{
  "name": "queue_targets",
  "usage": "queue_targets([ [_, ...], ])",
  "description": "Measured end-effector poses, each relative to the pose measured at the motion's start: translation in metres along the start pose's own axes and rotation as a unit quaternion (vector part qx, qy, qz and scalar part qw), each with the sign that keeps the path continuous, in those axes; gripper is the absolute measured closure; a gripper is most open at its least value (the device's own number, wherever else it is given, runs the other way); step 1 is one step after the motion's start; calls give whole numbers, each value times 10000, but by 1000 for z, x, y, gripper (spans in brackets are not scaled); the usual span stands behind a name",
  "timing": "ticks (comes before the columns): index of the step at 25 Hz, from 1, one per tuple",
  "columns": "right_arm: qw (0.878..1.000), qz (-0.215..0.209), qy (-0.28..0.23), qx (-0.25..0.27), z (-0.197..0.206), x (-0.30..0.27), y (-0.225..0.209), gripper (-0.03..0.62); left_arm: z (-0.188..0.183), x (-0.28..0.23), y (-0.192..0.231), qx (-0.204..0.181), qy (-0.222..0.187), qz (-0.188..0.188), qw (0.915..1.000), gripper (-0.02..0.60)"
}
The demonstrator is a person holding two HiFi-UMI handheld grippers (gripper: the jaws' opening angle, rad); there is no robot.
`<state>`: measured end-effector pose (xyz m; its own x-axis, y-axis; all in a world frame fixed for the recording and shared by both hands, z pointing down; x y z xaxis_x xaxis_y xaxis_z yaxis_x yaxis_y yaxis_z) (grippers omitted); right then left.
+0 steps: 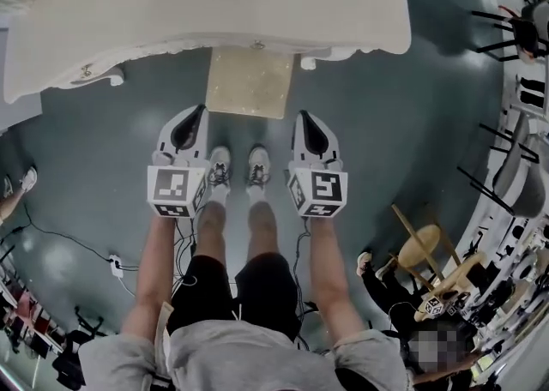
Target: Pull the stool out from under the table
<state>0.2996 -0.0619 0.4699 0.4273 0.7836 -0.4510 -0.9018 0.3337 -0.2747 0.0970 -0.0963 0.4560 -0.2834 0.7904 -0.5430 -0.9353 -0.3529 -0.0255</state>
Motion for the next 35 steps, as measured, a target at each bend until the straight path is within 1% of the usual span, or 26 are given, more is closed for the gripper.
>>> queue_targets([
  [7,9996,-79,202,-201,68,-44,-29,582,69,-50,3,-8,236,-30,9997,580],
  [11,9991,-120,299,-291,100,-66,-43,582,99,-75,5,51,333,-84,9994,580],
  [15,9988,-135,349,-324,118,-82,-51,582,122,-93,8,117,423,-103,9990,580],
  [19,9974,-208,412,-545,133,-94,-60,582,140,-108,8,282,634,66,9976,580],
  [21,9961,-232,438,-725,140,-99,-66,580,148,-117,10,430,773,124,9960,569],
  [23,9947,-243,485,-871,147,-105,-72,579,155,-126,13,571,920,129,9940,532],
  [24,9935,-289,522,-968,150,-109,-74,565,158,-131,14,642,983,145,9930,499],
  [26,9896,-460,601,-1225,158,-117,-77,456,165,-140,14,779,1083,211,9908,450],
  [27,9876,-527,634,-1333,161,-121,-79,427,167,-144,14,854,1109,254,9898,413],
  [29,9858,-606,681,-1413,166,-127,-82,386,171,-151,13,1042,1123,333,9876,338],
  [30,9852,-665,698,-1414,168,-131,-83,362,173,-155,13,1137,1152,366,9861,311],
  [33,9823,-935,720,-1455,173,-142,-82,263,182,-165,12,1361,1368,482,9800,239],
  [35,9797,-996,784,-1552,180,-150,-85,234,188,-172,13,1471,1445,525,9771,207],
])
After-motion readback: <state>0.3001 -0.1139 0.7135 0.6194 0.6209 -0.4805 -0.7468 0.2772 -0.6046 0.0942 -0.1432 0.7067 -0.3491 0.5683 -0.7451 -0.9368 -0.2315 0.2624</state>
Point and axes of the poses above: the fingertips, and each gripper's own axes: x backward along the fingers, y to its left, z out of its underside, the point moved 2 cm from there along x, backward along the fingers, and after that the axes turned 14 degrees about -z, right-handed, at the moved point
